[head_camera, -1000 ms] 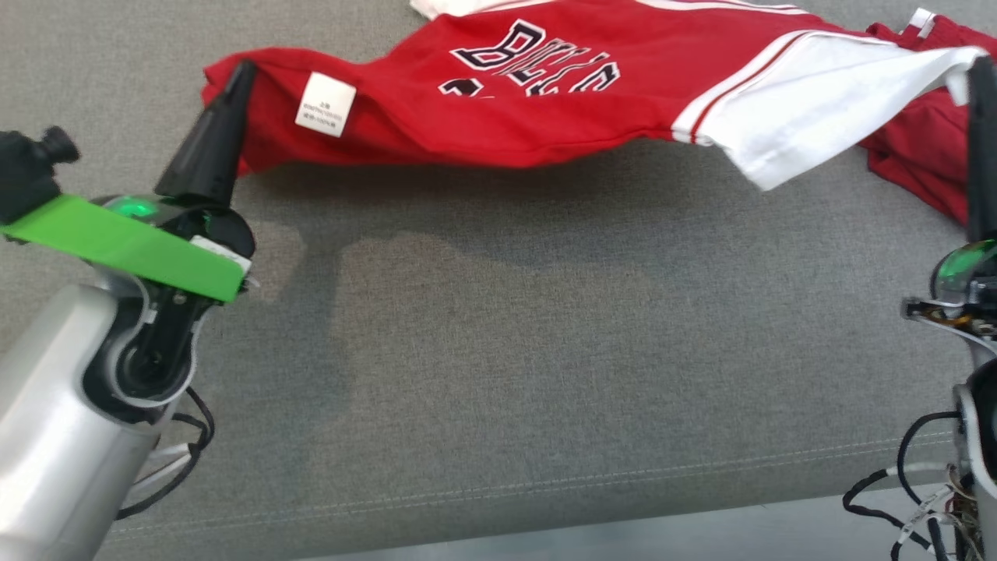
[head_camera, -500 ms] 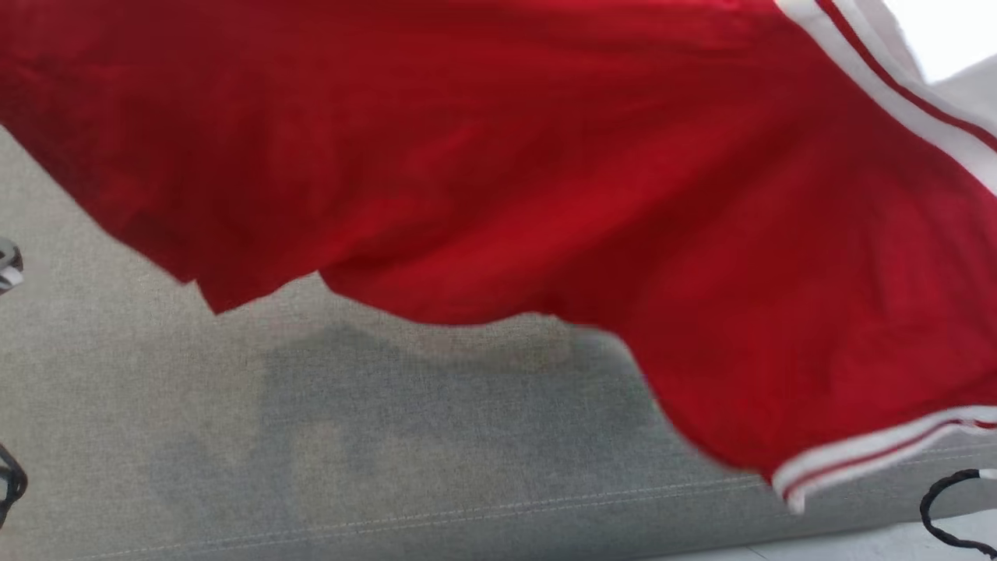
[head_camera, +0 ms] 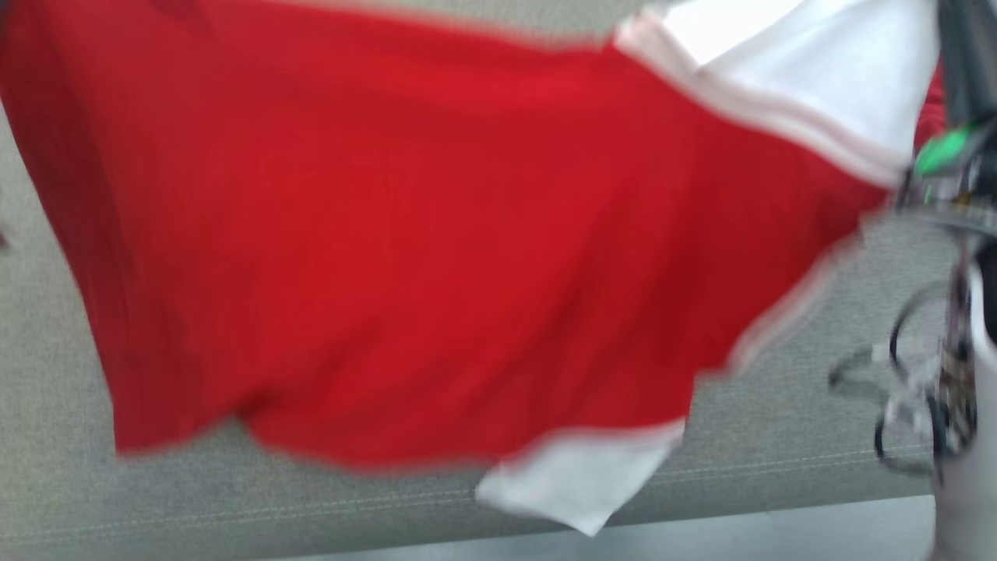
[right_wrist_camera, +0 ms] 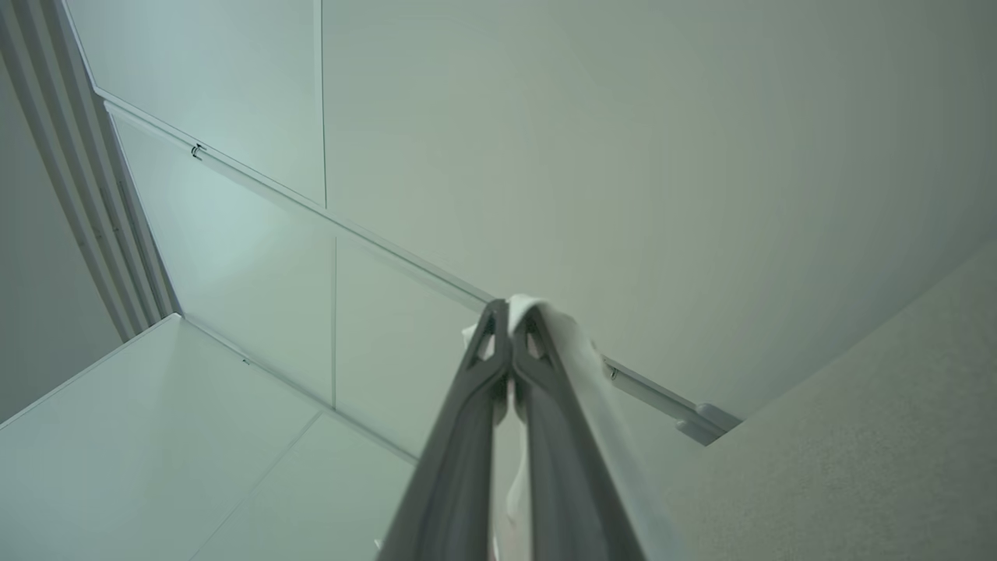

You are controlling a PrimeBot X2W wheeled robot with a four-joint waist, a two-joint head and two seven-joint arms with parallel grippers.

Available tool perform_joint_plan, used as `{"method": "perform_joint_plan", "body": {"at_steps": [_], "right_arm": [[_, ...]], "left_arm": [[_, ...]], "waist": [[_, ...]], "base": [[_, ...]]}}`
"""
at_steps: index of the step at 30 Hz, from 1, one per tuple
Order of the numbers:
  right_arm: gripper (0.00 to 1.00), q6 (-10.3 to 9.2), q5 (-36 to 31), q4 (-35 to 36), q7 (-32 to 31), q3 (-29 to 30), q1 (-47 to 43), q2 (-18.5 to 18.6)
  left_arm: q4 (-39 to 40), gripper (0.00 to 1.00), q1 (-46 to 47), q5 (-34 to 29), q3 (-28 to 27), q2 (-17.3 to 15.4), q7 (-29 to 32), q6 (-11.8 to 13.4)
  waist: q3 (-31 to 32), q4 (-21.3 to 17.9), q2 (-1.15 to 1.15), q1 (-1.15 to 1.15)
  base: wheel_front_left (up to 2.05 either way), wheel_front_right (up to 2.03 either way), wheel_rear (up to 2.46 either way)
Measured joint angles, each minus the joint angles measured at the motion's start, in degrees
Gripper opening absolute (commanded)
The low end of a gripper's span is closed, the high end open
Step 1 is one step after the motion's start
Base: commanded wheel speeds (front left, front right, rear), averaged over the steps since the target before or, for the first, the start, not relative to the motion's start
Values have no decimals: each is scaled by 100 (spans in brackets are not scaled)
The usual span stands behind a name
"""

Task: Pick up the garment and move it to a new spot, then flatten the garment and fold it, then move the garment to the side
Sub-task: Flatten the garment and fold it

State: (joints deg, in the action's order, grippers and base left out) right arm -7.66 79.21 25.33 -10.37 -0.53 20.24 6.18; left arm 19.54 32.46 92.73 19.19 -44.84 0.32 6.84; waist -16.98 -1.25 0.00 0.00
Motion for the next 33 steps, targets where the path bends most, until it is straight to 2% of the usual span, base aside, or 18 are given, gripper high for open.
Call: {"method": "perform_joint_plan", "body": {"at_steps": [3,7,11,14,16,18,21,26,29,33], "right_arm": [[0,2,-467,-1313,383,502,1160,-288],[0,3,-1176,-2700,906,892,2806,-398],[0,2,-1552,-3033,1057,900,4342,-348],[0,3,-1629,-2969,910,669,5284,-252],[0,5,-1626,-2757,756,466,5526,-229],[0,5,-1436,-2651,447,203,5258,-214],[0,2,-1132,-2594,135,24,4196,-230],[0,1,-477,-2537,38,16,1884,-265],[0,1,36,-2419,159,-10,817,-278],[0,1,413,-2175,370,-74,99,-313]], "left_arm": [[-710,0,917,-170,26,186,4,24],[-1390,0,2067,-1014,269,558,-179,22],[-1607,0,3058,-1437,271,970,-425,22],[-1560,0,3722,-1684,178,968,-515,23],[-1505,0,3853,-1669,181,1015,-515,23],[-1544,0,3609,-1683,483,1188,-587,-76],[-1645,0,2680,-1630,892,1448,-633,-253],[-1960,0,444,-1549,1432,1472,-842,-421],[-2067,0,-617,-1149,1341,1514,-1138,-432],[-2005,0,-1137,-860,1045,1529,-1357,-548]], "waist": [[-225,89,0,0],[-522,198,0,0],[-776,289,0,1],[-977,325,0,1],[-1121,336,0,1],[-1338,343,0,2],[-1496,351,0,2],[-1503,358,0,2],[-1374,351,0,1],[-1122,284,0,0]], "base": [[0,0,0],[0,0,0],[0,0,0],[0,0,0],[0,0,0],[0,0,0],[0,0,0],[0,0,0],[0,0,0],[0,0,0]]}}
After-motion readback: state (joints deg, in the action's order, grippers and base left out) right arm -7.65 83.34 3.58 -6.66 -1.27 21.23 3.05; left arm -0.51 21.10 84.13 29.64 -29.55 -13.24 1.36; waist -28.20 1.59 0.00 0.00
